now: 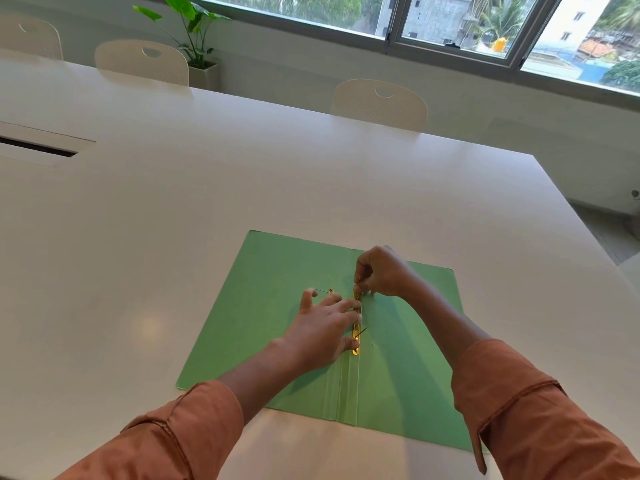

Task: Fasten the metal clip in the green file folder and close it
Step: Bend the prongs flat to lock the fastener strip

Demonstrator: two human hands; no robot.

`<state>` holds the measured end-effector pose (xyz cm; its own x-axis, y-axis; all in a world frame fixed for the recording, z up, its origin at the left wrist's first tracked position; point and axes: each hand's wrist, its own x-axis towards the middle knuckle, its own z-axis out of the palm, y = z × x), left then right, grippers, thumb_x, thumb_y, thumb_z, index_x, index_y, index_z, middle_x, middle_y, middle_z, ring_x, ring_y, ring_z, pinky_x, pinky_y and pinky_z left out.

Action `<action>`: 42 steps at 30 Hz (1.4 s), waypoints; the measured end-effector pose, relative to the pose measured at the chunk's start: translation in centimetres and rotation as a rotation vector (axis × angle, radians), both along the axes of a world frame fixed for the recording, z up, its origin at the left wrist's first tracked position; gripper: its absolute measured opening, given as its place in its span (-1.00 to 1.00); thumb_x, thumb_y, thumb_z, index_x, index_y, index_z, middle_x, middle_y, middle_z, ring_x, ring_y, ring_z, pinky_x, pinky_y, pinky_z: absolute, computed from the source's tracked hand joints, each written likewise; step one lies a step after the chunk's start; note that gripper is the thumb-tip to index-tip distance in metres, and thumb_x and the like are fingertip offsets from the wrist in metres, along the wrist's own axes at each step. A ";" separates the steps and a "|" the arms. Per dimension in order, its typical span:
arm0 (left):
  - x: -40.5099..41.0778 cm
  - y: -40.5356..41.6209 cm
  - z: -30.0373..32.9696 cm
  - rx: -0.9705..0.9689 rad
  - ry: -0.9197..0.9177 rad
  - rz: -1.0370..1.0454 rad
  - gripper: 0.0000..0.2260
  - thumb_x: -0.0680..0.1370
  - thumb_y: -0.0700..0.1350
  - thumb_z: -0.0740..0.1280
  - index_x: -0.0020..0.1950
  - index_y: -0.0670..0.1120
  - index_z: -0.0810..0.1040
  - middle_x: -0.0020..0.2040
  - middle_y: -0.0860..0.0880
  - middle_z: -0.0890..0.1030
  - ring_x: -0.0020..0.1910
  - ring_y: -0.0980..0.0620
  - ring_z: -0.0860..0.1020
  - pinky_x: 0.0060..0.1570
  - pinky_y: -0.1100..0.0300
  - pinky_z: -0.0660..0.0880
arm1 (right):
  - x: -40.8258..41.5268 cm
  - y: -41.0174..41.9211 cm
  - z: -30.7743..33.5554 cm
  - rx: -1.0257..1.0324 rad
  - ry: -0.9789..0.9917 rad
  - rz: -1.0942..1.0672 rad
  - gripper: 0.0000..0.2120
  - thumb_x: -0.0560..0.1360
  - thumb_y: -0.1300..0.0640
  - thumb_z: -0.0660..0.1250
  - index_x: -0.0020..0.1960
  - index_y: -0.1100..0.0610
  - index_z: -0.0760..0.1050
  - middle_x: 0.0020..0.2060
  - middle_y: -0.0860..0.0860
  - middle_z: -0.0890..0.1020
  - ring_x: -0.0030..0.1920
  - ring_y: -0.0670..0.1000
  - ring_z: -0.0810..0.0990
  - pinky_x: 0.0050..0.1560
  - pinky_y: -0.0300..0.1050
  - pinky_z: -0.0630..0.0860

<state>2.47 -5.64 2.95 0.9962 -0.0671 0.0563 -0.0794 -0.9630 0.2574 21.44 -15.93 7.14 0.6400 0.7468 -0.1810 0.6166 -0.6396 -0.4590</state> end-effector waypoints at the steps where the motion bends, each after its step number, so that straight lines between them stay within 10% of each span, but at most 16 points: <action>1: 0.0 0.0 0.0 0.000 -0.001 0.000 -0.53 0.61 0.23 0.31 0.48 0.11 0.46 0.61 0.14 0.35 0.58 0.05 0.28 0.46 -0.19 0.04 | 0.1 0.1 -0.1 -0.007 -0.014 0.014 -0.77 0.27 0.24 0.70 -0.30 0.06 0.66 -0.36 -0.05 0.71 -0.28 0.04 0.74 -0.14 0.11 0.73; 13: 0.0 -0.1 0.0 0.008 -0.009 0.002 -0.55 0.60 0.21 0.33 0.46 0.11 0.48 0.60 0.12 0.37 0.57 0.04 0.31 0.43 -0.17 0.04 | 0.2 -0.2 -0.8 0.076 0.100 -0.010 -0.80 0.30 0.25 0.69 -0.26 0.14 0.67 -0.40 -0.10 0.66 -0.43 -0.10 0.61 -0.28 -0.06 0.69; 27: -0.2 -0.3 0.3 0.026 -0.009 0.009 -0.56 0.62 0.19 0.32 0.47 0.10 0.48 0.60 0.11 0.38 0.56 0.03 0.31 0.45 -0.21 0.06 | 0.6 0.6 -0.2 0.043 0.613 -0.753 -0.76 0.28 0.34 0.68 -0.17 0.32 0.65 -0.65 0.02 0.54 -0.68 -0.11 0.43 -0.63 -0.30 0.43; 36: 0.2 0.1 0.6 -0.005 0.041 -0.005 -0.54 0.60 0.23 0.33 0.47 0.13 0.48 0.59 0.14 0.37 0.58 0.06 0.29 0.47 -0.22 0.03 | 0.1 -0.2 -0.2 0.066 0.579 -0.652 -0.58 0.27 0.30 0.70 -0.31 0.17 0.41 -0.47 0.05 0.47 -0.62 -0.06 0.40 -0.63 -0.27 0.34; 42: 0.2 0.4 0.5 -0.055 0.034 -0.004 -0.65 0.66 0.04 0.29 0.46 0.17 0.50 0.57 0.19 0.39 0.56 0.09 0.30 0.45 -0.18 0.02 | -1.7 -2.2 1.1 0.235 0.478 -0.500 -0.74 0.45 0.17 0.60 -0.02 0.25 0.57 -0.35 0.08 0.60 -0.52 -0.05 0.56 -0.48 -0.19 0.51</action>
